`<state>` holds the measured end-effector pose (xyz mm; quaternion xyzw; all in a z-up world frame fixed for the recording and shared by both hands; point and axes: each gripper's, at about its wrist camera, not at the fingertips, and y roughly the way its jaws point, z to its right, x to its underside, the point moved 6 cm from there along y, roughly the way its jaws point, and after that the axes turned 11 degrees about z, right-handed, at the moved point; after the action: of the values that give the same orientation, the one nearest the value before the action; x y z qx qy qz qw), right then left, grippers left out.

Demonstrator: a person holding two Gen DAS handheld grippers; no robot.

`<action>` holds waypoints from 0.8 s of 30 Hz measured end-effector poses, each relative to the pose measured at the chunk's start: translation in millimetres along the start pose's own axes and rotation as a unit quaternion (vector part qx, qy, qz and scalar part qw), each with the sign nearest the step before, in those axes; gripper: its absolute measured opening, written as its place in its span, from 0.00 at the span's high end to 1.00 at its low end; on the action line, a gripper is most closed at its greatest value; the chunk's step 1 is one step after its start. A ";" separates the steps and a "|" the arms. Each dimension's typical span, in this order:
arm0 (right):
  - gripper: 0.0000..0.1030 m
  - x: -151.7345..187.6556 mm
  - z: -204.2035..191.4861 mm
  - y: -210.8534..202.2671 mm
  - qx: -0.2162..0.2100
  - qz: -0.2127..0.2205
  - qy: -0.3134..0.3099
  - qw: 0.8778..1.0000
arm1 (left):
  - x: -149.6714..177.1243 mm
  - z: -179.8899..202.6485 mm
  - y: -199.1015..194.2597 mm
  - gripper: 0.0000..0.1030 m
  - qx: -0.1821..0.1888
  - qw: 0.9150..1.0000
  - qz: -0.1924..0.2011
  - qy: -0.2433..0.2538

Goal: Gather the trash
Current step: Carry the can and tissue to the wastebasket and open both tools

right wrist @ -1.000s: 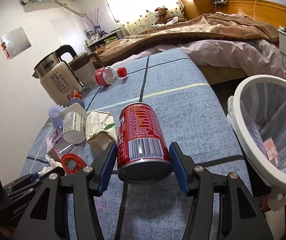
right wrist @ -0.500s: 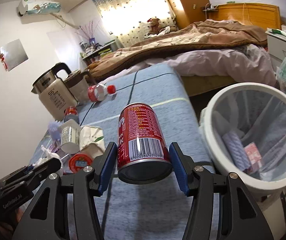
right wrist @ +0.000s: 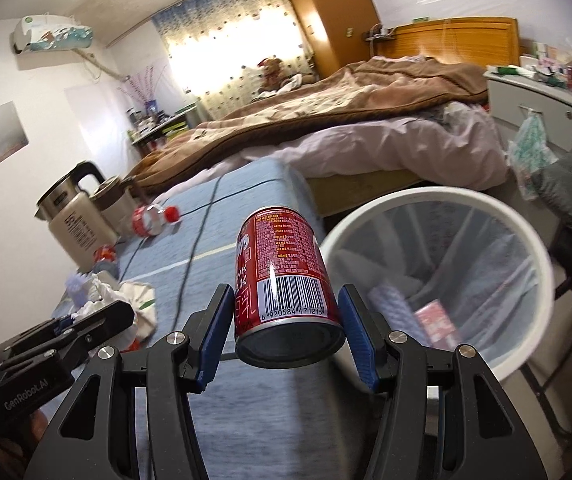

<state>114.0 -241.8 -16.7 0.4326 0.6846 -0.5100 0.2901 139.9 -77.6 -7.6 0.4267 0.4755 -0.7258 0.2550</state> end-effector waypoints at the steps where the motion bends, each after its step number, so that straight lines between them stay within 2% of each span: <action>1: 0.47 -2.1 6.1 -1.7 0.007 0.002 0.002 1.000 | -2.0 5.5 2.7 0.67 0.006 1.000 0.001 0.002; 13: 0.48 -14.6 75.0 -13.5 0.072 0.011 0.025 0.997 | -8.0 76.6 40.8 0.67 0.072 0.997 -0.014 0.035; 18: 0.48 -11.6 100.6 -8.2 0.098 0.004 0.028 0.995 | -2.7 97.1 56.9 0.67 0.081 0.995 -0.029 0.050; 24: 0.48 -11.0 121.9 -3.5 0.105 0.005 0.045 0.993 | 2.6 110.8 71.7 0.67 0.085 0.994 -0.043 0.057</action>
<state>110.6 -361.1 -43.9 0.4866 0.6373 -0.5578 0.2144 152.4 -208.1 -23.4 0.4665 0.4436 -0.7485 0.1592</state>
